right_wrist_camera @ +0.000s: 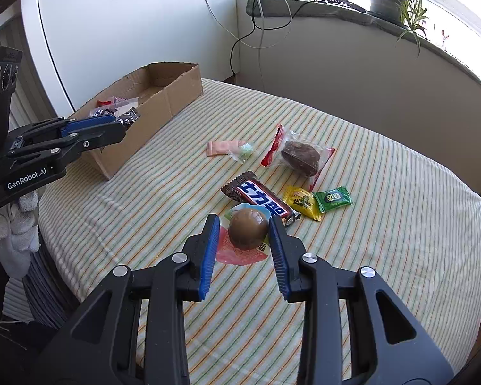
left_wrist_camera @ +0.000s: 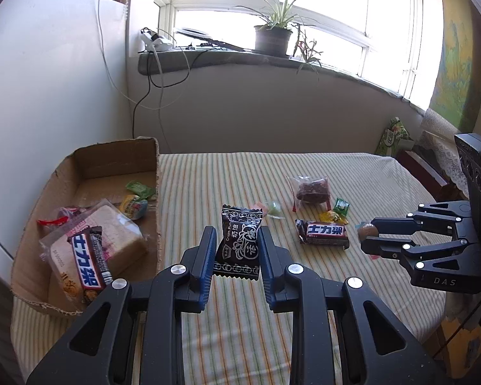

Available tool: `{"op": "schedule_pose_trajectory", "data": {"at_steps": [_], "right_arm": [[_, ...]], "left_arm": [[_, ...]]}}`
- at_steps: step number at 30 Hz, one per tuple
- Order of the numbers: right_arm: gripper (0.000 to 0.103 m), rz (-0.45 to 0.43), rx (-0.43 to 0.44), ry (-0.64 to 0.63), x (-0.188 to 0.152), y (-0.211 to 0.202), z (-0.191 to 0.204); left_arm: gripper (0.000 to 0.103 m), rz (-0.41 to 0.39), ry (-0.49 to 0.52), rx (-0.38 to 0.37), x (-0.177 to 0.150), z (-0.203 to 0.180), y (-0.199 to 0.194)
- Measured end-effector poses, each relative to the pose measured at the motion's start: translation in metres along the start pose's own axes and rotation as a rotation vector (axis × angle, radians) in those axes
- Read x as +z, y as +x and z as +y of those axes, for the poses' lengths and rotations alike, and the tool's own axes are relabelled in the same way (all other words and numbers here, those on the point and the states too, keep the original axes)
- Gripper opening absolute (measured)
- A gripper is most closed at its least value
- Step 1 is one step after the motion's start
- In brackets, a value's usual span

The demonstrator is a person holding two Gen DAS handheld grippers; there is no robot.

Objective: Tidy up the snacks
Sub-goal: 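Carry the black packet and egg toy into the box and open both grippers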

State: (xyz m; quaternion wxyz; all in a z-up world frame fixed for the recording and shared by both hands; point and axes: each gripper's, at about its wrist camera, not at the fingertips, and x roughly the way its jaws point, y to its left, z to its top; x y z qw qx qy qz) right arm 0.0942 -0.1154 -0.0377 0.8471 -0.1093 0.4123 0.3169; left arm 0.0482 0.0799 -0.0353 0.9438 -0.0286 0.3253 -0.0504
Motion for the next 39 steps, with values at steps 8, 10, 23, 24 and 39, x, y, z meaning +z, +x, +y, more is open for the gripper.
{"op": "schedule_pose_trajectory", "data": {"at_steps": [8, 10, 23, 24, 39], "right_arm": [[0.033, -0.045, 0.022, -0.056, 0.036, 0.003, 0.024], [0.033, -0.054, 0.03, -0.073, 0.046, 0.006, 0.032], [0.033, -0.098, 0.121, -0.152, 0.096, 0.029, 0.091], [0.033, -0.102, 0.129, -0.16, 0.099, 0.031, 0.095], [0.033, -0.079, 0.244, -0.219, 0.129, 0.076, 0.159]], "left_arm": [[0.025, -0.038, -0.027, 0.067, 0.01, 0.035, -0.011], [0.025, -0.042, -0.033, 0.087, 0.011, 0.045, -0.012], [0.024, -0.053, -0.09, 0.198, 0.027, 0.115, -0.01], [0.024, -0.051, -0.089, 0.207, 0.028, 0.119, -0.008], [0.024, -0.02, -0.091, 0.249, 0.049, 0.148, 0.022]]}}
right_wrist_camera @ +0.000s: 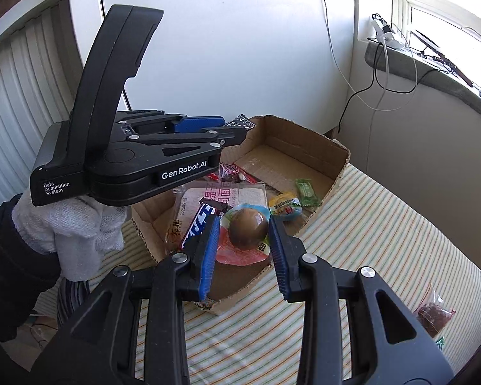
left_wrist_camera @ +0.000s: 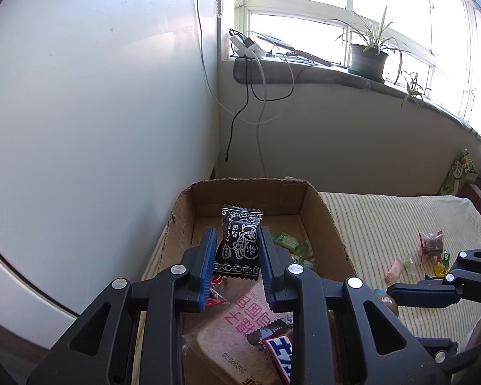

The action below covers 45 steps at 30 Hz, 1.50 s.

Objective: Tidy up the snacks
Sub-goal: 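Carry the black packet and egg toy into the box and open both grippers, then withdraw both tools from the box back over the remaining snacks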

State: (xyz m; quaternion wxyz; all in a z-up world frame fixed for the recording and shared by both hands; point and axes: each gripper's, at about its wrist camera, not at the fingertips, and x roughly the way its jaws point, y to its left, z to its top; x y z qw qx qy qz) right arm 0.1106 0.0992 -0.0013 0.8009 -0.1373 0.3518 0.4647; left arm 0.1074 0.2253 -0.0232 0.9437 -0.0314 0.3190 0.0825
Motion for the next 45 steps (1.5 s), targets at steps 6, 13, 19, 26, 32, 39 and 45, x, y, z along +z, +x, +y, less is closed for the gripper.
{"op": "schedule_pose_trajectory", "data": {"at_steps": [6, 13, 19, 26, 32, 39, 45], "right_arm": [[0.033, 0.013, 0.031, 0.009, 0.001, 0.015, 0.004], [0.042, 0.008, 0.028, -0.005, 0.001, 0.017, 0.009], [0.059, -0.01, 0.011, -0.015, 0.001, 0.009, 0.012], [0.06, -0.016, -0.003, -0.013, -0.001, 0.0, 0.011], [0.06, -0.022, -0.019, -0.015, -0.006, -0.012, 0.01], [0.066, -0.037, -0.033, -0.01, -0.015, -0.029, 0.01], [0.083, -0.063, -0.07, 0.013, -0.028, -0.053, -0.002]], "left_arm": [[0.024, 0.001, -0.006, 0.001, 0.005, 0.002, 0.005], [0.026, 0.0, -0.021, 0.008, 0.007, 0.007, 0.006], [0.026, -0.011, -0.021, 0.02, 0.008, 0.007, 0.002], [0.026, -0.028, -0.018, 0.03, 0.009, 0.003, -0.007], [0.03, -0.041, -0.011, 0.029, 0.01, -0.005, -0.018], [0.036, -0.054, -0.002, 0.035, 0.01, -0.013, -0.029], [0.048, -0.065, -0.004, 0.013, 0.007, -0.022, -0.041]]}}
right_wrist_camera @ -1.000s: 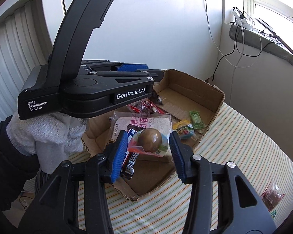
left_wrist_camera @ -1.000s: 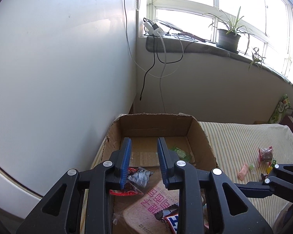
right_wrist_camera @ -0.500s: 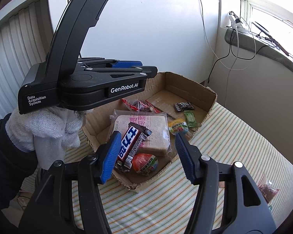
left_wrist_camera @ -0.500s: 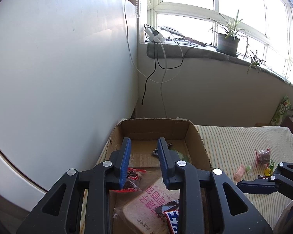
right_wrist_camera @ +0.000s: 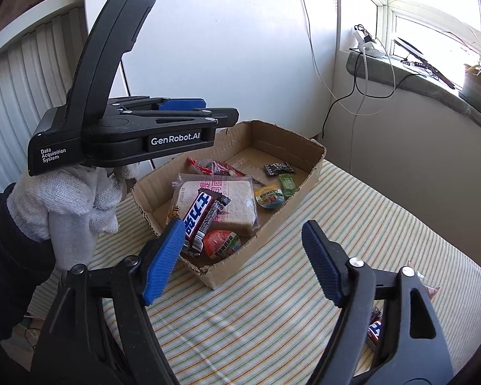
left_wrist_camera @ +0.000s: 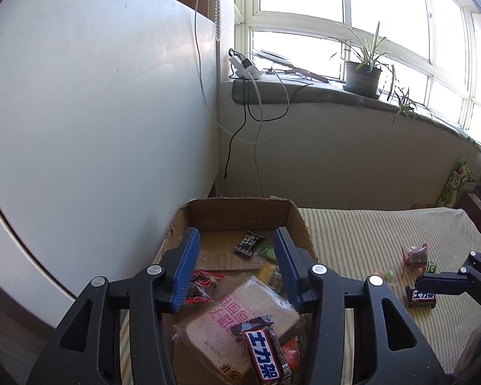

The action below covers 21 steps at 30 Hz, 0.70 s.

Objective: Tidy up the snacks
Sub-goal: 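Withdraw both tools from the box back over the remaining snacks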

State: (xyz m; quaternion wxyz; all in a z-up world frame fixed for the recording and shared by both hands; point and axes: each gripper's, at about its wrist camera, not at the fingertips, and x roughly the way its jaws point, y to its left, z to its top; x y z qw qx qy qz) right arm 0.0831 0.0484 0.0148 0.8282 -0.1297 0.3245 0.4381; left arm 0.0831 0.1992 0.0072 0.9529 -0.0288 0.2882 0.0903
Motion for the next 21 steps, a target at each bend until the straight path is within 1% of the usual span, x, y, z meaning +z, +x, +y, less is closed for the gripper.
{"op": "schedule_pose_trajectory", "data": {"at_steps": [1, 2, 4, 7, 11, 14, 17, 20, 21], "right_arm": [[0.087, -0.007, -0.01, 0.007, -0.003, -0.006, -0.005], [0.089, -0.012, -0.021, 0.016, -0.006, -0.012, -0.01], [0.089, -0.011, -0.048, 0.035, -0.015, -0.023, -0.023], [0.089, 0.007, -0.095, 0.068, -0.032, -0.04, -0.048], [0.089, 0.031, -0.182, 0.123, -0.062, -0.061, -0.087], [0.089, 0.048, -0.254, 0.164, -0.081, -0.074, -0.117], [0.089, 0.083, -0.295, 0.197, -0.093, -0.078, -0.146], [0.089, 0.104, -0.309, 0.232, -0.104, -0.079, -0.171], [0.089, 0.109, -0.292, 0.238, -0.107, -0.078, -0.177]], "left_arm": [[0.048, -0.003, 0.002, -0.006, -0.001, -0.003, -0.002], [0.049, -0.005, 0.003, -0.015, -0.002, -0.006, -0.005], [0.053, -0.01, 0.005, -0.038, -0.005, -0.014, -0.009], [0.053, -0.015, 0.021, -0.076, -0.011, -0.029, -0.016], [0.054, -0.003, 0.044, -0.139, -0.021, -0.055, -0.02], [0.054, 0.017, 0.066, -0.183, -0.031, -0.078, -0.018], [0.054, 0.049, 0.094, -0.241, -0.041, -0.103, -0.012], [0.054, 0.088, 0.119, -0.296, -0.052, -0.129, -0.003], [0.054, 0.109, 0.128, -0.31, -0.057, -0.138, 0.0]]}}
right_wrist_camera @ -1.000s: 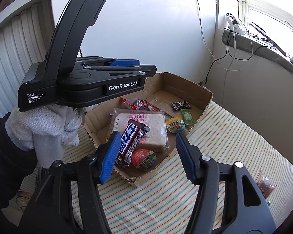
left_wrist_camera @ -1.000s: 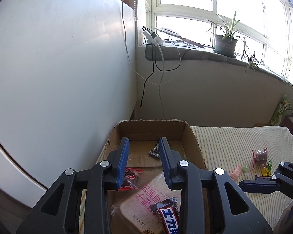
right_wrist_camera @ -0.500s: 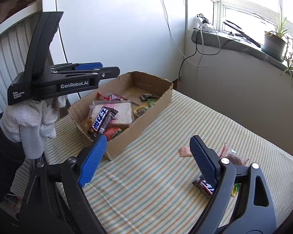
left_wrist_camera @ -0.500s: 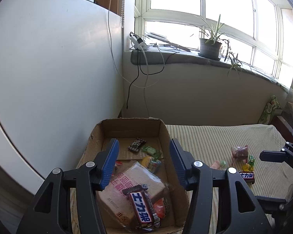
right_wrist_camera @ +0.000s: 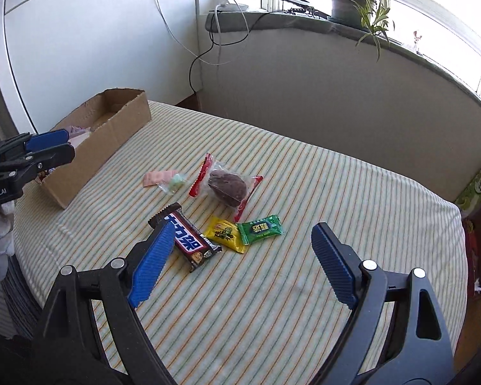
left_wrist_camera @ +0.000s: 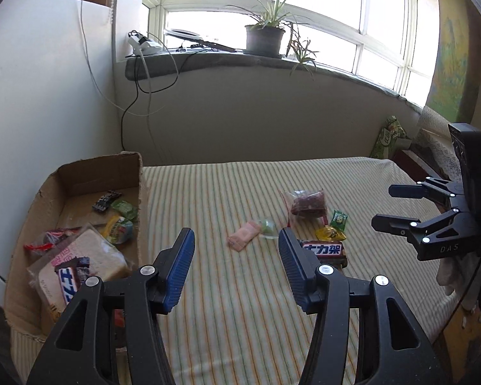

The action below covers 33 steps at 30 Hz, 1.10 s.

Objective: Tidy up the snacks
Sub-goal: 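Withdraw both tools from the box back over the remaining snacks, then grasp the second Snickers bar with the left gripper while the right gripper grasps a green candy packet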

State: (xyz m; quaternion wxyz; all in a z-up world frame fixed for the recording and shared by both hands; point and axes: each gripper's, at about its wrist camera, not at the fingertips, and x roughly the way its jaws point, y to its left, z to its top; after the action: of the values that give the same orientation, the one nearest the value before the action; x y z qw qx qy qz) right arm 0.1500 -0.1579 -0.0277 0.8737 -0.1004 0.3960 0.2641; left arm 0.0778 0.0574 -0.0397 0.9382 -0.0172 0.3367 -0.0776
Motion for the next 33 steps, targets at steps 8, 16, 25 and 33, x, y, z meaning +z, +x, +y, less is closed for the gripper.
{"op": "schedule_pose_trajectory", "data": {"at_steps": [8, 16, 25, 33], "right_arm": [[0.085, 0.069, 0.049, 0.057, -0.014, 0.025, -0.027], [0.07, 0.125, 0.138, 0.123, -0.009, 0.052, -0.046], [0.063, 0.174, 0.21, 0.192, -0.007, 0.078, -0.049], [0.044, 0.168, 0.101, 0.098, 0.002, 0.09, -0.038]], "left_arm": [[0.054, 0.125, 0.04, -0.126, -0.019, -0.05, 0.038], [0.054, 0.203, -0.014, -0.175, -0.024, -0.056, 0.065], [0.056, 0.251, -0.029, -0.193, -0.022, -0.067, 0.089], [0.064, 0.231, 0.0, -0.149, -0.012, -0.077, 0.093]]}}
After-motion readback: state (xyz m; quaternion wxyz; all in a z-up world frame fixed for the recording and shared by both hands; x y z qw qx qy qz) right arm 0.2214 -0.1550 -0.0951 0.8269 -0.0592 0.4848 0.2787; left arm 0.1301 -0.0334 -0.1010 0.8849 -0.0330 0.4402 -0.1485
